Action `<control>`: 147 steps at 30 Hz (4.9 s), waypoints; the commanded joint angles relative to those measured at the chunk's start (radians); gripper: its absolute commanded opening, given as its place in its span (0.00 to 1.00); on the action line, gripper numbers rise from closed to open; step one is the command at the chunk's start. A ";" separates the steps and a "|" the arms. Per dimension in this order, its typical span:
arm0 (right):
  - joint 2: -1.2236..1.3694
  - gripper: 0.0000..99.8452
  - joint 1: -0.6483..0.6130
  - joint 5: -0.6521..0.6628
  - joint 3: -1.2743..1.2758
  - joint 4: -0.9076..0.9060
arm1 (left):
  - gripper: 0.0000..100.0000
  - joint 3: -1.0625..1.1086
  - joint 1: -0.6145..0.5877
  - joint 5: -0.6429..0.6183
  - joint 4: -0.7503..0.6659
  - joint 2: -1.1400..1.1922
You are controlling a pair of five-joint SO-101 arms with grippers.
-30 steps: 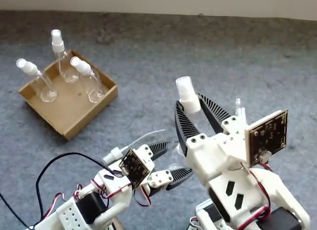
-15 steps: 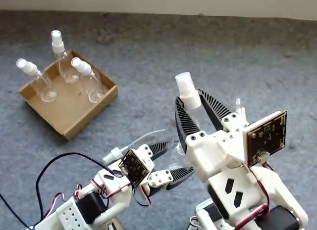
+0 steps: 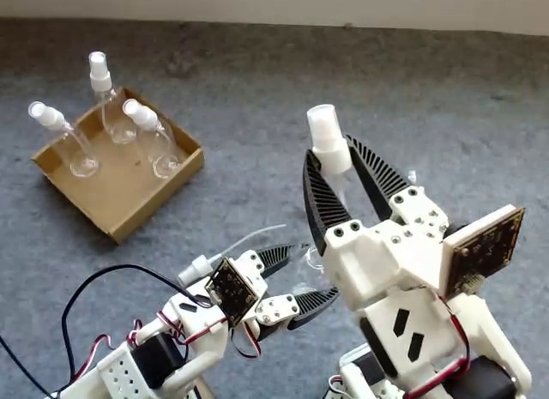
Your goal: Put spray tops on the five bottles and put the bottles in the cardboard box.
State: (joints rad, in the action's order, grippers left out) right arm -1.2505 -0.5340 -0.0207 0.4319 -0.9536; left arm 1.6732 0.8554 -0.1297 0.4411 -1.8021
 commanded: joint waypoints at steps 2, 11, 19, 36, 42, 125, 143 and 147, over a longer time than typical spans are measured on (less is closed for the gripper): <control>-0.004 0.10 0.016 -0.048 0.039 0.102 | 0.14 0.024 0.016 0.009 -0.005 -0.007; -0.045 0.10 0.016 -0.049 0.222 0.202 | 0.14 0.024 0.015 0.009 -0.002 -0.007; -0.249 0.10 0.016 -0.049 0.453 0.291 | 0.14 0.024 0.015 0.009 -0.005 -0.007; -0.104 0.09 0.240 -0.098 0.223 0.286 | 0.14 0.024 0.015 0.009 -0.002 -0.007; -0.171 0.09 0.240 0.130 0.226 0.280 | 0.14 0.024 0.015 0.009 -0.002 -0.007; -0.587 0.10 0.104 -0.222 0.779 0.340 | 0.14 0.022 -0.010 0.005 -0.006 -0.007; -0.588 0.26 -0.035 -0.071 0.743 0.047 | 0.14 0.022 -0.090 0.003 -0.006 -0.007; -0.588 0.26 -0.035 -0.071 0.642 -0.001 | 0.14 0.022 -0.090 0.003 -0.006 -0.007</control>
State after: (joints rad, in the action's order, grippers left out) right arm -1.8305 -0.5570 -0.1066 1.1822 -0.9306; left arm 1.6747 0.7833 -0.1312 0.4411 -1.8006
